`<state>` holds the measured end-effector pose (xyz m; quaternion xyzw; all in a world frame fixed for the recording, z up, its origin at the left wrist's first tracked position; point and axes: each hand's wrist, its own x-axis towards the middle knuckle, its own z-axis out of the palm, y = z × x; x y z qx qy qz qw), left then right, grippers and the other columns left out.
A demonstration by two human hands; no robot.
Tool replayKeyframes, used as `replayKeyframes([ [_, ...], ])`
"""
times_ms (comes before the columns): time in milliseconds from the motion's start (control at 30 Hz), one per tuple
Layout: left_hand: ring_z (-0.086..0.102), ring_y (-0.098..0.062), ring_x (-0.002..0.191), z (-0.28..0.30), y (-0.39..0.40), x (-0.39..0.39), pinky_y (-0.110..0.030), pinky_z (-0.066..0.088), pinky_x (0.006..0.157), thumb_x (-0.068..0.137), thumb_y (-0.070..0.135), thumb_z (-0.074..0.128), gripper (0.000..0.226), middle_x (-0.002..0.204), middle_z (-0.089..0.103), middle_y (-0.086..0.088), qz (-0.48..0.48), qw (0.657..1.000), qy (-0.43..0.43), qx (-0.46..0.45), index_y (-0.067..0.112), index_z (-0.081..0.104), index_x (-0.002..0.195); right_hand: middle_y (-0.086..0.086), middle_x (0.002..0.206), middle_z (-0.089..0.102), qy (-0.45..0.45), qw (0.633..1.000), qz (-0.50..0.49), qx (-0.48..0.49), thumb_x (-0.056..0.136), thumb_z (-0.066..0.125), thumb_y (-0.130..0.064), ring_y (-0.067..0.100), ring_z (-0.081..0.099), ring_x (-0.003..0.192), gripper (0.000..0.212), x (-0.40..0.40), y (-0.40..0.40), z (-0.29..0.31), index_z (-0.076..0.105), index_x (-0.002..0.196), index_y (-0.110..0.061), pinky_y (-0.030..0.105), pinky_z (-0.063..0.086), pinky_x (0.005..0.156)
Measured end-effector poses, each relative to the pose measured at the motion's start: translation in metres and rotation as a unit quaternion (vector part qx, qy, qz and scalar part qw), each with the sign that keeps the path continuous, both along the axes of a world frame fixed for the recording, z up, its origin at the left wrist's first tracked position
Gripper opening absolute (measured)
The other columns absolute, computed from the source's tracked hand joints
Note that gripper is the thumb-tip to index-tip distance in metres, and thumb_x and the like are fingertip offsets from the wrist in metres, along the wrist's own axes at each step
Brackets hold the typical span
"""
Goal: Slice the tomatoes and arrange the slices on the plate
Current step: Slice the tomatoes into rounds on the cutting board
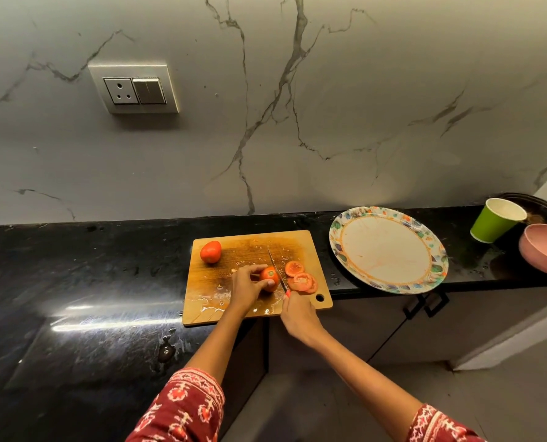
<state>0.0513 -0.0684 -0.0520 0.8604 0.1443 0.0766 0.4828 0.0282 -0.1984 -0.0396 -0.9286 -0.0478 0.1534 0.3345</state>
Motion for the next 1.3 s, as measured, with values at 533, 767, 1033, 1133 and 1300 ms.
replayKeyframes([
  [533,0.053,-0.022,0.111,0.000,0.002,-0.002,-0.029,0.041,0.092,0.069,0.009,0.078,0.040,0.113,0.064,-0.010,0.021,1.000,0.001,-0.007,0.005,0.067,0.107,0.018,0.104,0.061,0.000,0.999,0.048,-0.022,0.101,0.031,-0.020,0.032,0.058,0.095,0.031,0.022,0.009,-0.001,0.057,0.094,-0.004,0.028,0.034,0.069],
  [767,0.057,-0.022,0.105,-0.002,0.002,-0.001,-0.035,0.047,0.090,0.066,0.012,0.080,0.039,0.107,0.067,-0.009,0.041,0.999,0.005,-0.002,0.008,0.069,0.103,0.020,0.109,0.061,-0.016,0.999,0.041,-0.022,0.101,0.031,-0.021,0.036,0.058,0.101,0.033,0.016,0.007,-0.009,0.056,0.105,0.000,0.029,0.034,0.070],
  [1033,0.059,-0.019,0.100,0.002,-0.003,-0.001,-0.018,0.042,0.080,0.068,0.008,0.079,0.038,0.108,0.067,-0.012,0.017,1.000,-0.015,0.013,0.003,0.068,0.104,0.022,0.111,0.060,-0.001,0.999,0.051,-0.016,0.101,0.031,-0.020,0.035,0.058,0.101,0.034,0.027,0.010,-0.010,0.057,0.105,0.002,0.030,0.035,0.071],
  [1133,0.059,-0.018,0.100,0.003,-0.002,-0.003,-0.018,0.042,0.081,0.067,0.006,0.079,0.039,0.108,0.067,-0.012,0.022,1.000,-0.016,0.008,0.002,0.067,0.104,0.021,0.109,0.061,-0.006,0.998,0.054,-0.007,0.101,0.031,-0.017,0.035,0.058,0.101,0.033,0.020,0.006,-0.014,0.057,0.104,0.002,0.029,0.036,0.073],
  [1300,0.059,-0.017,0.101,0.002,-0.001,-0.004,-0.020,0.042,0.081,0.067,0.005,0.079,0.039,0.108,0.067,-0.011,0.020,1.000,-0.021,-0.004,0.003,0.068,0.104,0.021,0.109,0.061,-0.001,0.998,0.062,0.012,0.101,0.030,-0.017,0.034,0.058,0.101,0.032,0.019,0.005,-0.015,0.056,0.105,0.002,0.031,0.040,0.077],
])
